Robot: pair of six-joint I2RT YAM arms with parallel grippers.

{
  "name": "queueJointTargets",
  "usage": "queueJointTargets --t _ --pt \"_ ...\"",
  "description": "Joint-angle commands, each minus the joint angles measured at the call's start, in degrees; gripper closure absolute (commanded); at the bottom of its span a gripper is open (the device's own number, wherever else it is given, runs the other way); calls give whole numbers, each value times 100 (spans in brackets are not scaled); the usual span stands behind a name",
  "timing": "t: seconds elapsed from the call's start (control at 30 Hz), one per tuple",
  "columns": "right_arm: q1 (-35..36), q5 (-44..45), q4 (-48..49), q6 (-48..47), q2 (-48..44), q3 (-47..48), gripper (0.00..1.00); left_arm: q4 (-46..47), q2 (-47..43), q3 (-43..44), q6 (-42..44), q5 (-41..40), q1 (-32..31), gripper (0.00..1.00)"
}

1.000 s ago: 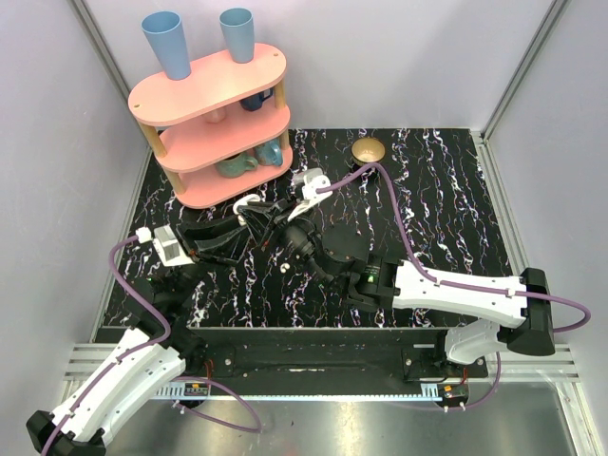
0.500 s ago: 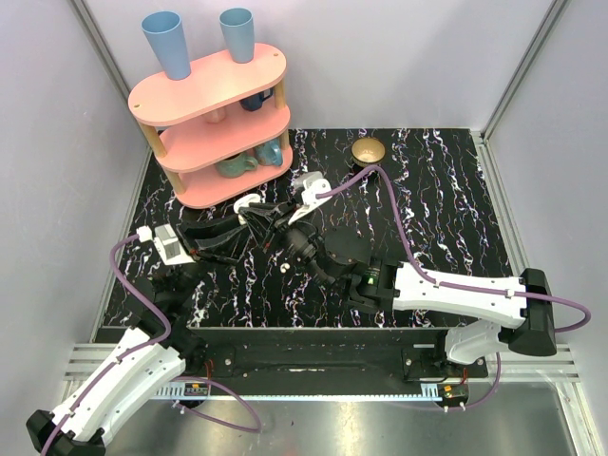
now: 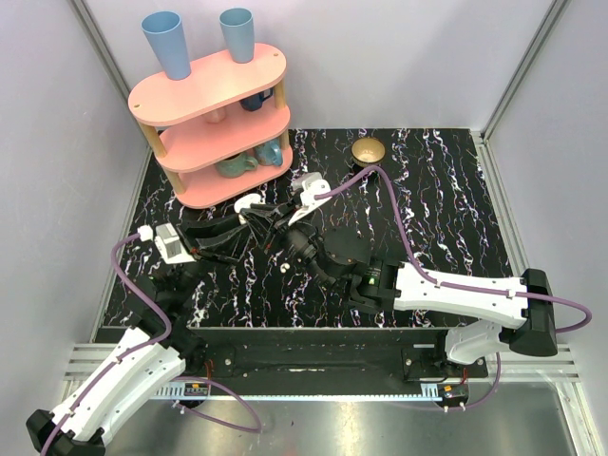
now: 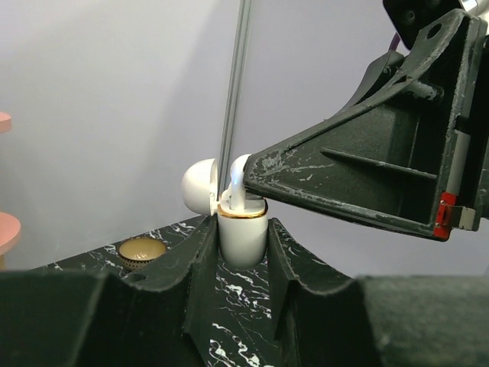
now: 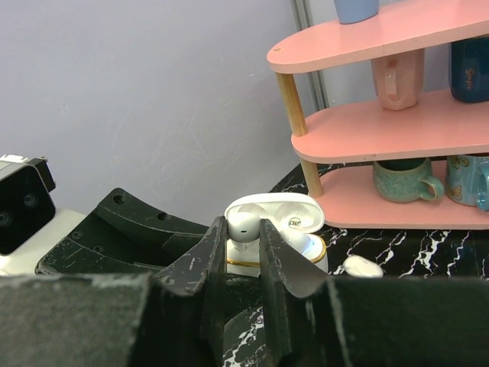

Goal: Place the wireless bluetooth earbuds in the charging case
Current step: Insert the left earbud into the left side groove of the charging case, then close the charging case with the earbuds.

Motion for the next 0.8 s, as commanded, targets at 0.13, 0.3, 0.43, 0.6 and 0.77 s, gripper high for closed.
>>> queueJointTargets --t 0.13,0.3,0.43,0.6,0.77 --pt "53 233 -743 -106 50 182 79 721 -40 310 4 37 -12 100" --pt "44 207 -752 -106 15 296 65 616 -49 372 65 116 -21 100" --pt "53 180 -735 -115 -12 375 57 581 -49 389 74 133 -12 100" --pt "44 93 -700 -97 -29 463 47 546 -23 389 66 195 -12 100" --pt "35 -135 -594 -106 -73 542 32 405 -49 389 101 239 -12 100"
